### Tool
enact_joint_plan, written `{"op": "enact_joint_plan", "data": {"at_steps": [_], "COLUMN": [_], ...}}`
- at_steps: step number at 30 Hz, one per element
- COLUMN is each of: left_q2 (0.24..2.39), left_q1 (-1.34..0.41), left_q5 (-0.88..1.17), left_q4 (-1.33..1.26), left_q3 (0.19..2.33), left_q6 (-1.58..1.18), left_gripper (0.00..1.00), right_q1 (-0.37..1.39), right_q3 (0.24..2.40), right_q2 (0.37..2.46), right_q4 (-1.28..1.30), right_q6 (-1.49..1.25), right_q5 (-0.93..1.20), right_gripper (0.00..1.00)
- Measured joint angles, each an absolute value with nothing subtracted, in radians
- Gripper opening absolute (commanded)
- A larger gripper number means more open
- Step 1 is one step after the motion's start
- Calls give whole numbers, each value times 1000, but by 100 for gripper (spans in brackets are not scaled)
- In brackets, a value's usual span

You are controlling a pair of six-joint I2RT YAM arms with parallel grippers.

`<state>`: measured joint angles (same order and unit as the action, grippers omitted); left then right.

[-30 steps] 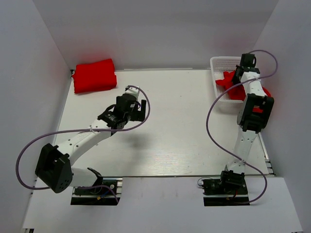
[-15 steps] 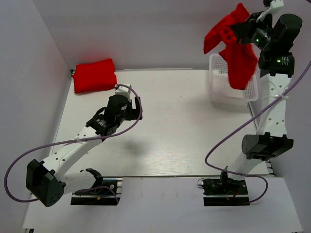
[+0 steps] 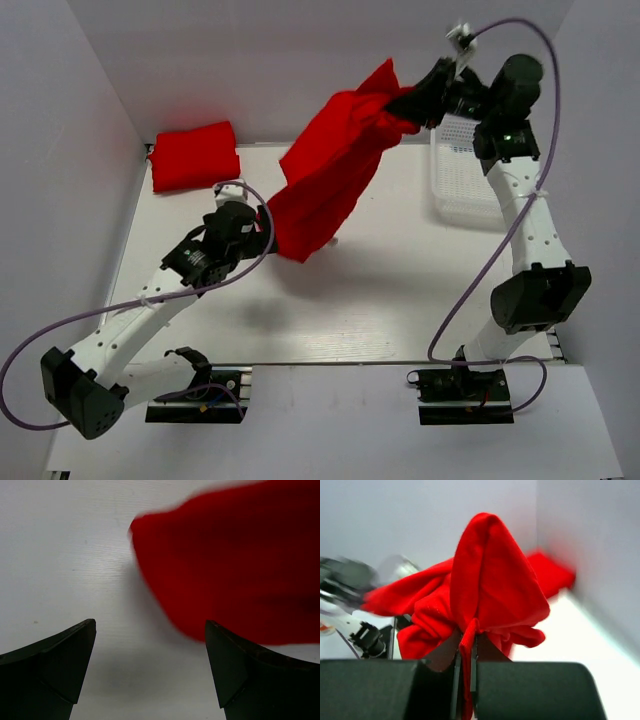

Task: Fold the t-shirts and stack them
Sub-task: Move the tshirt to the center of the board

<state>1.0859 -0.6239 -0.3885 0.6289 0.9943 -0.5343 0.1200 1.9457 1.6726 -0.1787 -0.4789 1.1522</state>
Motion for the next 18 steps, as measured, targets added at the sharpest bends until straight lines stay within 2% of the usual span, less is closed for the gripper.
{"op": "enact_joint_plan", "data": {"at_steps": [3, 4, 5, 10, 18], "left_q2": [1029, 1011, 995, 963, 1103], "left_q1": [-624, -624, -624, -624, -620], "left_q5": [-445, -467, -486, -551, -581], "left_q4": [717, 747, 776, 870, 905], "left_q3": [1013, 1019, 1024, 1036, 1031], "left_q6": [-600, -623, -642, -699, -772], "left_gripper": [100, 100, 100, 100, 100], "right_q1": [122, 122, 119, 111, 152], "right_q3": [1696, 1600, 1531, 1330, 1274], "right_q2": [1638, 1630, 1630, 1637, 1560], "right_q4": [-109, -63, -24, 163, 229], "right_q6": [-388, -360, -348, -284, -174], "right_q5": [1047, 961, 879, 512, 337], "right_gripper": [37, 68, 90, 90, 90]}}
